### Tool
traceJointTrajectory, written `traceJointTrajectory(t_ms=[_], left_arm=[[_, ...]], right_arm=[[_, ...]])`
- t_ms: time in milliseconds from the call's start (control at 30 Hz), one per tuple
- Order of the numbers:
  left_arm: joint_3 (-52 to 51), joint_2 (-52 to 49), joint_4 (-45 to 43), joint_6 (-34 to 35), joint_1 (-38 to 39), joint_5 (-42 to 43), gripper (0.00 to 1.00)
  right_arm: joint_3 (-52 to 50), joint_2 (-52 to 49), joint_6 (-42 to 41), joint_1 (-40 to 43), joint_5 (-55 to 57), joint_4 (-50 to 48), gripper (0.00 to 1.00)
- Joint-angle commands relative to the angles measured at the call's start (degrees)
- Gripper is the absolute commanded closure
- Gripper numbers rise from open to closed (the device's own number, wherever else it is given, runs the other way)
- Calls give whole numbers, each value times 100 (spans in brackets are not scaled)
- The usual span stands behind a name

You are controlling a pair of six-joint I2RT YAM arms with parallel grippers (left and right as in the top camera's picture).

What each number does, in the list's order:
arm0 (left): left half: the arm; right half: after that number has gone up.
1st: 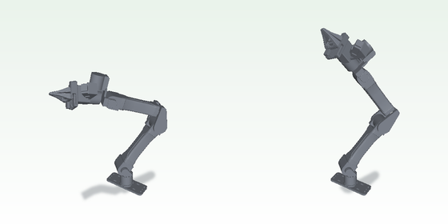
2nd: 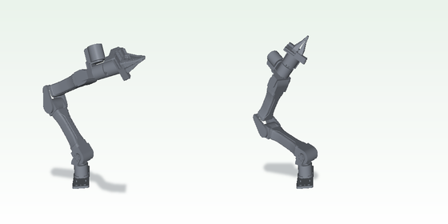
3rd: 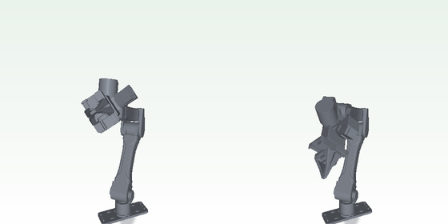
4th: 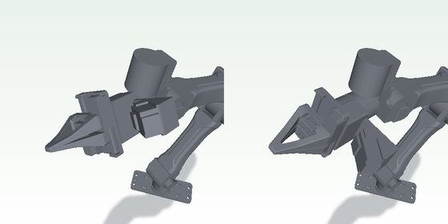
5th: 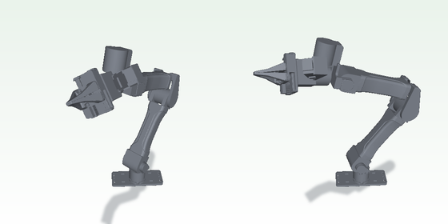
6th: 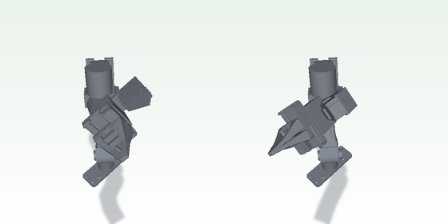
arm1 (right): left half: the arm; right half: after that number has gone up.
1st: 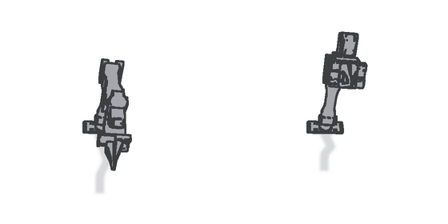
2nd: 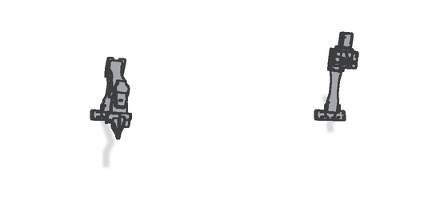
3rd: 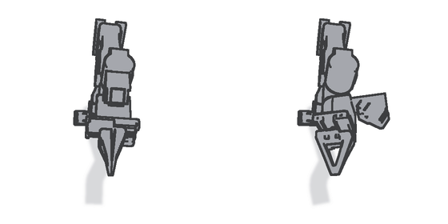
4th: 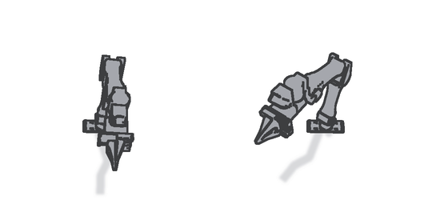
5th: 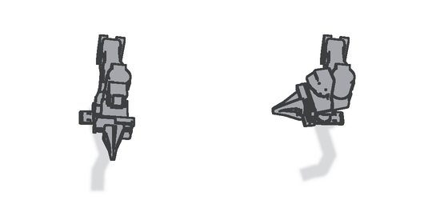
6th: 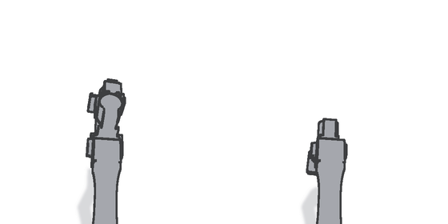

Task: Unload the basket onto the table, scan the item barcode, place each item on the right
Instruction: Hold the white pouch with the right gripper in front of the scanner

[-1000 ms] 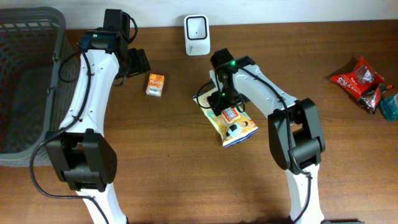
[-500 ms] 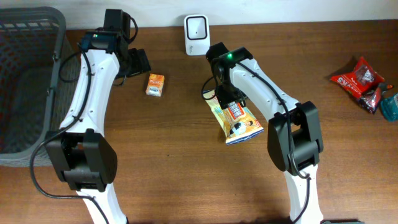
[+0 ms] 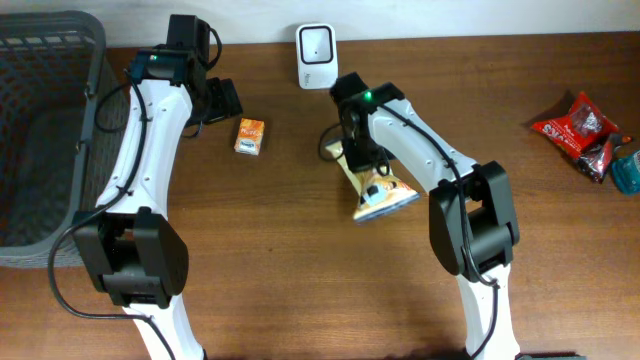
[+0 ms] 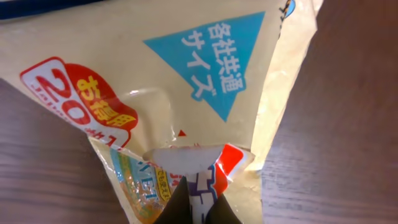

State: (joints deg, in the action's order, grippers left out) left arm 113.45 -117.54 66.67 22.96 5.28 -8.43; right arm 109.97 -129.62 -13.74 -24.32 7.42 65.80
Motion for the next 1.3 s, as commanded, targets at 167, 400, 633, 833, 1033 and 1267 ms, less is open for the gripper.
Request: traceJointTrajectory(t_ms=[167, 400, 633, 833, 1033, 1267], left_arm=[[-7, 13, 7, -31, -9, -42, 1], [-7, 13, 7, -31, -9, -42, 1], [-7, 13, 7, -31, -9, -42, 1], [-7, 13, 7, -31, -9, -42, 1], [-7, 13, 7, -31, -9, -42, 1], [-7, 13, 7, -31, -9, -42, 1]], right_arm=[[1818, 33, -328, 223, -293, -1849, 96], [1812, -782, -824, 203, -293, -3545, 96], [1834, -1132, -820, 190, -225, -4336, 96], [2286, -1128, -776, 210, -138, -3980, 96], [2430, -1123, -778, 223, 103, -4330, 96], [2428, -1425, -780, 223, 225, -4597, 96]])
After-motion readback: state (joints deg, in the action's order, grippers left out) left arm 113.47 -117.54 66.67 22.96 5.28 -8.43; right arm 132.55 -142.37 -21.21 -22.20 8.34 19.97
